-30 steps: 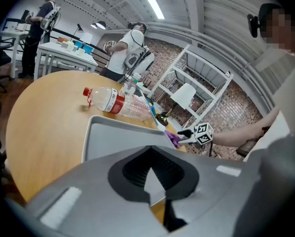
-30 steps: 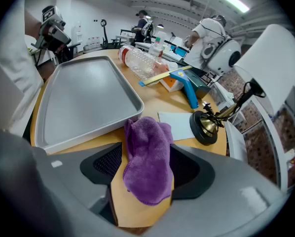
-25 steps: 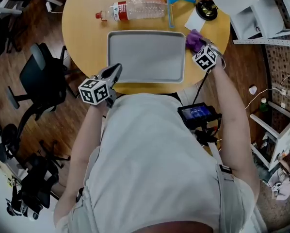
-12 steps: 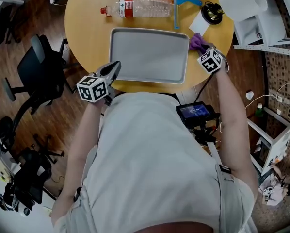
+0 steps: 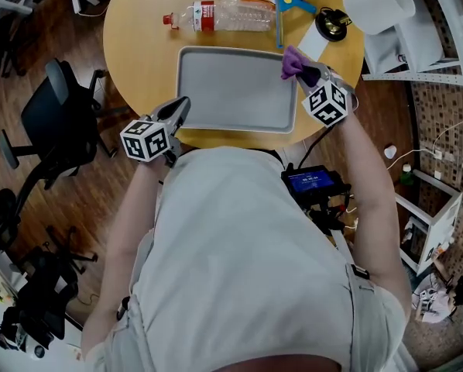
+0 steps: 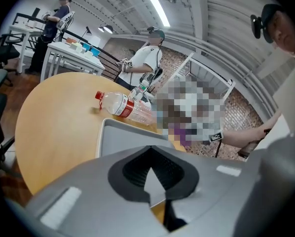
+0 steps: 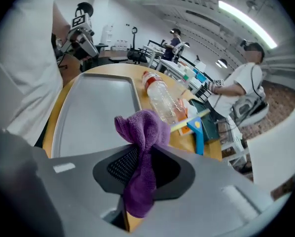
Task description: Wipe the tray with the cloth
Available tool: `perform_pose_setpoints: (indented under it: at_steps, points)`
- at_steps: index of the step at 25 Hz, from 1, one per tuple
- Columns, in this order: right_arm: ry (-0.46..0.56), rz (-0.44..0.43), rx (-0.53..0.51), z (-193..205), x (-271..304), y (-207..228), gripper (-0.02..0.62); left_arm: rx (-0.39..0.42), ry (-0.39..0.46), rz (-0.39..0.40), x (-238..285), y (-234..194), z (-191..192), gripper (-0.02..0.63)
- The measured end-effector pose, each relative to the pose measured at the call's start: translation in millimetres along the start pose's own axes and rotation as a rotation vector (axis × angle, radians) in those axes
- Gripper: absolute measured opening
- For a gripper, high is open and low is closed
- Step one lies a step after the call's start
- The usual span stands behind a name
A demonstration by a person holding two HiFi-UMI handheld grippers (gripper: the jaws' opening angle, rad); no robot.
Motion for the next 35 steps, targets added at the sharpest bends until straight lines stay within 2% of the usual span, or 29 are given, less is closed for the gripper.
perform_pose_setpoints:
  at_steps: [2, 5, 8, 15, 23, 29, 35]
  points:
    - [0.003, -0.047, -0.076, -15.8, 8.6, -16.0, 0.083, -0.004, 0.007, -0.006, -5.2, 0.4, 1.1, 0.000]
    - [-0.020, -0.125, -0.130, -24.8, 38.7, -31.7, 0.083, -0.014, 0.010, -0.032, -10.4, -5.0, 8.9, 0.000]
    - [-0.064, -0.165, -0.143, -21.9, 78.5, -33.1, 0.083, -0.031, 0.007, -0.067, -11.6, -13.1, 18.9, 0.000]
    - [-0.130, -0.211, -0.149, -13.7, 104.9, -19.4, 0.083, -0.053, 0.008, -0.130, -38.6, -8.5, 21.7, 0.000]
    - [-0.162, -0.314, -0.057, -13.9, 105.0, -26.9, 0.081, -0.054, 0.020, -0.126, -37.4, -4.9, 21.4, 0.000]
    - [-0.163, -0.388, -0.015, -2.9, 90.6, -54.9, 0.081, -0.040, 0.014, -0.090, -32.0, -0.2, 21.4, 0.000]
    - [-0.154, -0.420, 0.006, 7.5, 72.6, -89.5, 0.081, -0.031, 0.014, -0.065, -35.9, -3.0, 21.4, 0.000]
Point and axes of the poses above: the fingertips, and each gripper's own axes: x forward along the fingers, y to its right, z out of its underside, the point moved 6 cm from there along -x, backward along the fingers, and after that the axes turned 13 degrees about x, right-handed, at the moved point
